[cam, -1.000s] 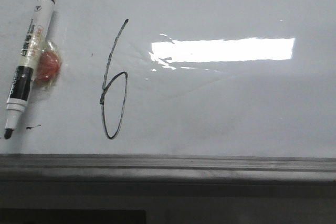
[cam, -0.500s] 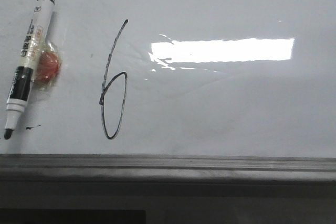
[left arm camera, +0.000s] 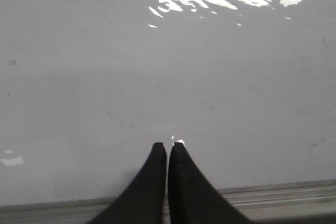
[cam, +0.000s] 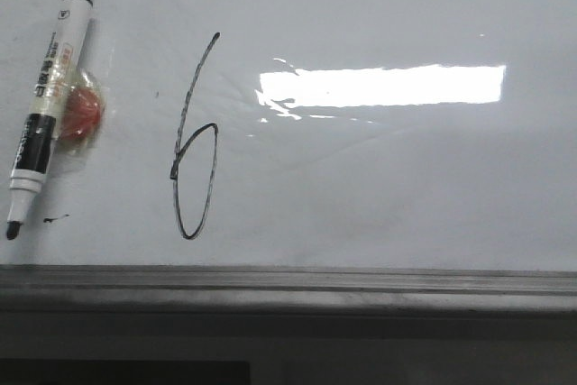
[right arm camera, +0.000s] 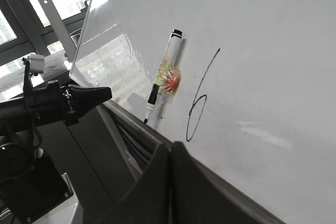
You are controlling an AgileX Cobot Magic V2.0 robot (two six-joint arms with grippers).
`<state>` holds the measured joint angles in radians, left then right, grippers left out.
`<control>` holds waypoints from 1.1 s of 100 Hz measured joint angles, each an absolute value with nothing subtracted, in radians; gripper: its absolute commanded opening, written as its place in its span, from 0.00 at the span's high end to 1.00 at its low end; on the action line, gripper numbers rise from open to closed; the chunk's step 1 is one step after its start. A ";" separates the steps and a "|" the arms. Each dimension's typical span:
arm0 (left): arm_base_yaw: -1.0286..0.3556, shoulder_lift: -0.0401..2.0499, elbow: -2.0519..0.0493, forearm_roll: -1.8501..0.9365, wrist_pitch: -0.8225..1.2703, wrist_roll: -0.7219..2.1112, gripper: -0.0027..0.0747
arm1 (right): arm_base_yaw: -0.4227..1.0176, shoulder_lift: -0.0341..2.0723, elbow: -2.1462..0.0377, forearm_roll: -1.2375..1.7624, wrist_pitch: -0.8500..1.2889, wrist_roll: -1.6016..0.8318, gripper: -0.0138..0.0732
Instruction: Write number 6 on whiteboard
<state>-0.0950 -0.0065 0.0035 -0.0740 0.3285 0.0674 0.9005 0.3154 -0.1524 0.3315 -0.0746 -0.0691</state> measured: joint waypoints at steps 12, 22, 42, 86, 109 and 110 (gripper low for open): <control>-0.095 -0.006 0.003 -0.074 0.328 0.067 0.99 | 0.901 0.315 -0.152 0.331 -0.075 -0.069 0.91; -0.095 -0.006 0.003 -0.074 0.328 0.067 0.99 | 0.901 0.315 -0.152 0.331 -0.075 -0.069 0.91; -0.095 -0.006 0.003 -0.074 0.328 0.066 0.99 | 0.901 0.315 -0.143 0.331 -0.076 -0.069 0.92; -0.095 -0.006 0.003 -0.074 0.328 0.066 0.99 | 0.555 0.315 -0.096 -0.008 -0.093 -0.005 0.91; -0.095 -0.006 0.003 -0.074 0.328 0.066 0.99 | 0.214 0.315 -0.095 -0.101 -0.038 0.024 0.91; -0.095 -0.006 0.003 -0.074 0.328 0.066 0.99 | 0.194 0.315 -0.095 -0.101 -0.028 0.024 0.91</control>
<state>-0.0950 -0.0065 0.0035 -0.0740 0.3285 0.0661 0.1938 0.3154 -0.0948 -0.1013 -0.0282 0.0240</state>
